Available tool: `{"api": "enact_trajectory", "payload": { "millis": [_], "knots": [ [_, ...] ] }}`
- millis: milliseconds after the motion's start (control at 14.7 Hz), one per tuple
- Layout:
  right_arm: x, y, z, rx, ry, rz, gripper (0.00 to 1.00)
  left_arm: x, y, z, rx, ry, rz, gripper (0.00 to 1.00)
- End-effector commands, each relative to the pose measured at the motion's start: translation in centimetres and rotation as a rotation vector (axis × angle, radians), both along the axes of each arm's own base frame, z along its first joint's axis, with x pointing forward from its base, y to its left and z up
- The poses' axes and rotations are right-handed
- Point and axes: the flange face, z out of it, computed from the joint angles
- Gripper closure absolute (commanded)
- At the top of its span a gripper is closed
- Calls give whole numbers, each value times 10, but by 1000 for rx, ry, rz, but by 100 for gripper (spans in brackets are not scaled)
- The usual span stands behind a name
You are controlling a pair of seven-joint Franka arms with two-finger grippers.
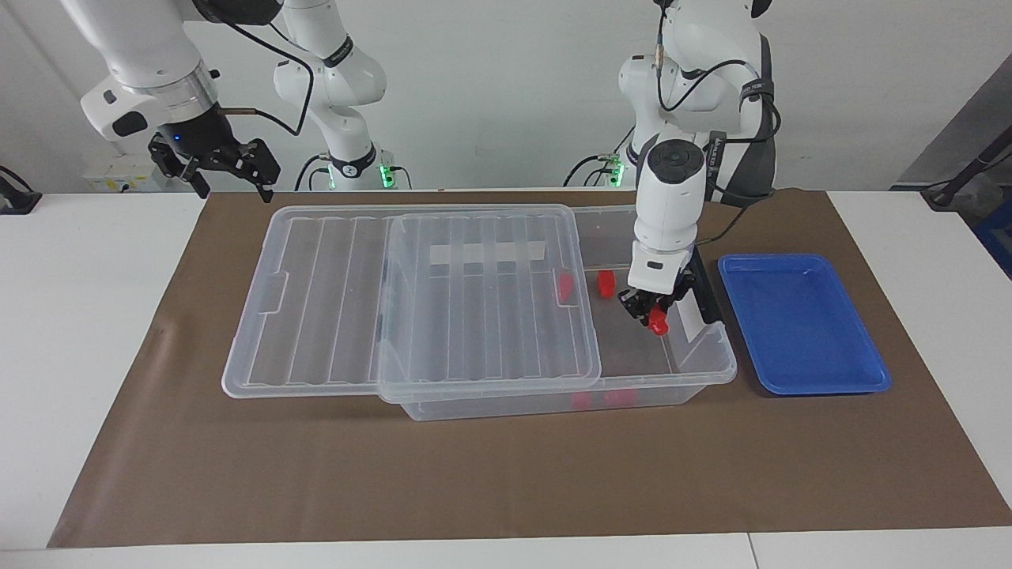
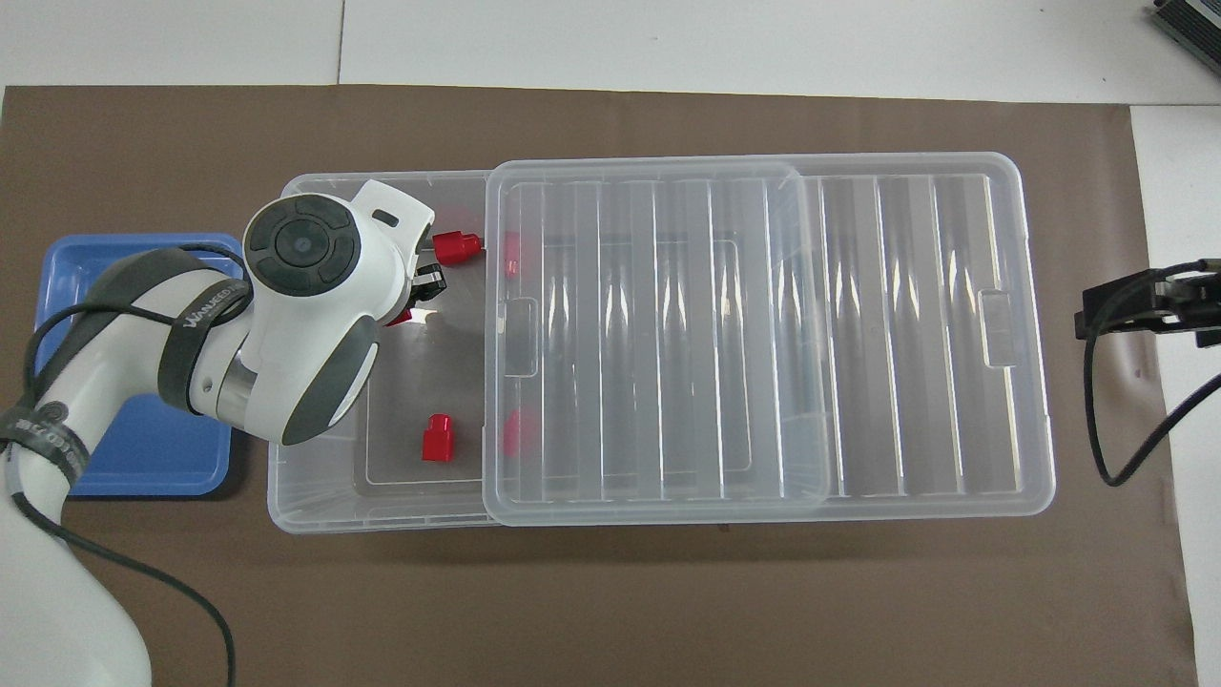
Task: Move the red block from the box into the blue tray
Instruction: 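Grasp a red block inside the box with the left gripper, then lift the red block out and carry it over the blue tray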
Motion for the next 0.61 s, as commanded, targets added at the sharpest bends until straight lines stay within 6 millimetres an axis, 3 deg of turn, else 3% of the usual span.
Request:
{"api": "enact_trajectory", "payload": {
  "millis": [0,204,409,545],
  "knots": [
    [-11,-1,0,0,4,-21,0,1,15,34,-14,32,-18,95],
    [-11,-4,0,4,3,-32,0,1,28,66,-12,65,-35,95],
    [-11,-2,0,24,1,-32,0,2,72,110,-64,88,-53,95],
    [-11,-3,0,24,3,-33,0,-1,110,128,-77,99,-85,95]
  ]
}}
